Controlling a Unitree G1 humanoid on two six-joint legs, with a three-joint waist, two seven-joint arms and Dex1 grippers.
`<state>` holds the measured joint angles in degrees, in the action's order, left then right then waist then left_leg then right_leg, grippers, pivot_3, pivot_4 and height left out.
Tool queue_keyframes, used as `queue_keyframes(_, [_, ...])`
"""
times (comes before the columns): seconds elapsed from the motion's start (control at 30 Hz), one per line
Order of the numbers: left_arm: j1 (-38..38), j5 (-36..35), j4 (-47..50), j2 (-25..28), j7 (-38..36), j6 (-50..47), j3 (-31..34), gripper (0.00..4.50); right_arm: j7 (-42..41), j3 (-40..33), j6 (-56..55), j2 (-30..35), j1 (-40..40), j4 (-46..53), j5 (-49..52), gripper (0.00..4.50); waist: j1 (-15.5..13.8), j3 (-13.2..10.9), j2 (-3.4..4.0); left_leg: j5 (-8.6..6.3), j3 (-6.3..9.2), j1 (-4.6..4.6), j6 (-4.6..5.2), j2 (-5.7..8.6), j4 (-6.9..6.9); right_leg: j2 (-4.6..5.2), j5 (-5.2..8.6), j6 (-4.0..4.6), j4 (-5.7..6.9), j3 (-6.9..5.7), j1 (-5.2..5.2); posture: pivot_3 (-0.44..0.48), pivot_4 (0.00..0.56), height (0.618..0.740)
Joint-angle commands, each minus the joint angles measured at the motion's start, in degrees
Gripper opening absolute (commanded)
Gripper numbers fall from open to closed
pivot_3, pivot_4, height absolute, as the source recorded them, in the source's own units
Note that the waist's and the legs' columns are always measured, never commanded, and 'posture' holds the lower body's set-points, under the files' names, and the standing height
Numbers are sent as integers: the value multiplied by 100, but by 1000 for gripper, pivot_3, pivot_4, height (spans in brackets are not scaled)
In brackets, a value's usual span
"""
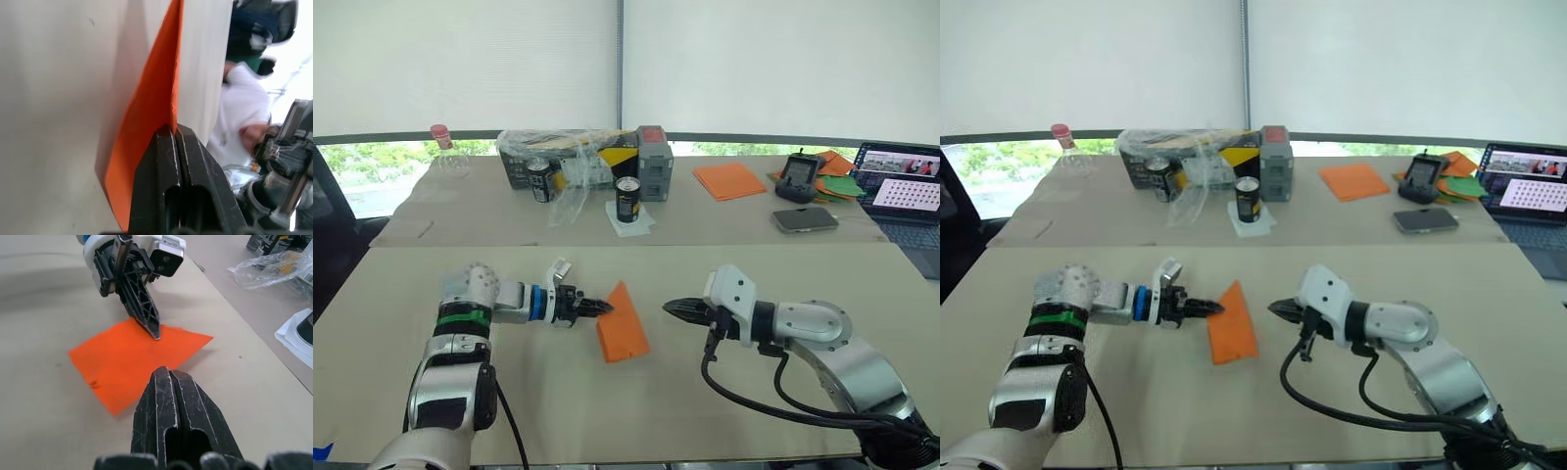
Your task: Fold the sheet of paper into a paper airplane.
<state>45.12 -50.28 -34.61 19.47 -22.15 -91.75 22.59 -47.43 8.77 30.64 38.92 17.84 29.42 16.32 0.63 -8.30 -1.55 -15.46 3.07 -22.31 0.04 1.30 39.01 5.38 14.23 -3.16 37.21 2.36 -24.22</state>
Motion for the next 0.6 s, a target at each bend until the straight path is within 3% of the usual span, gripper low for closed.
queue_keyframes(0.03, [-700, -1121, 1139, -926, 2220, -75, 1161, 16, -57, 3, -169, -23, 157, 10, -5, 0, -23, 4, -3, -1, -1, 2, 0, -1, 0, 8, -1, -1, 0, 5, 3, 0, 150, 740])
queue_keyframes(0.23, [-1500, -2927, 2846, -2674, 5563, 113, 2291, 16, -117, 145, -187, -84, 220, -71, -40, 0, -138, 16, -9, -6, -2, 2, 6, 12, 0, 27, -6, -11, -8, 8, 8, 0, 150, 740])
queue_keyframes(0.3, [-1942, -4038, 3145, -2854, 6647, 658, 1856, 16, -113, 182, -191, -109, 241, -90, -52, 0, -137, 18, -9, -8, -2, 3, 8, 19, 0, 31, -7, -12, -10, 9, 9, 0, 150, 740])
queue_keyframes(0.43, [-2610, -6061, 3589, -2597, 8190, 2098, 536, 16, -133, 228, -212, -124, 270, -137, -101, 0, -128, 21, -9, -9, -7, 12, 5, 15, -4, 26, -7, -11, -5, 21, 9, 0, 150, 740])
queue_keyframes(0.6, [-2907, -6272, 3924, -2402, 8410, 2799, -49, 16, -143, 256, -174, -156, 298, -163, -131, 0, -132, 21, -8, -1, -7, 13, -5, 36, -3, 25, -7, -10, -7, 20, 10, 0, 150, 740])
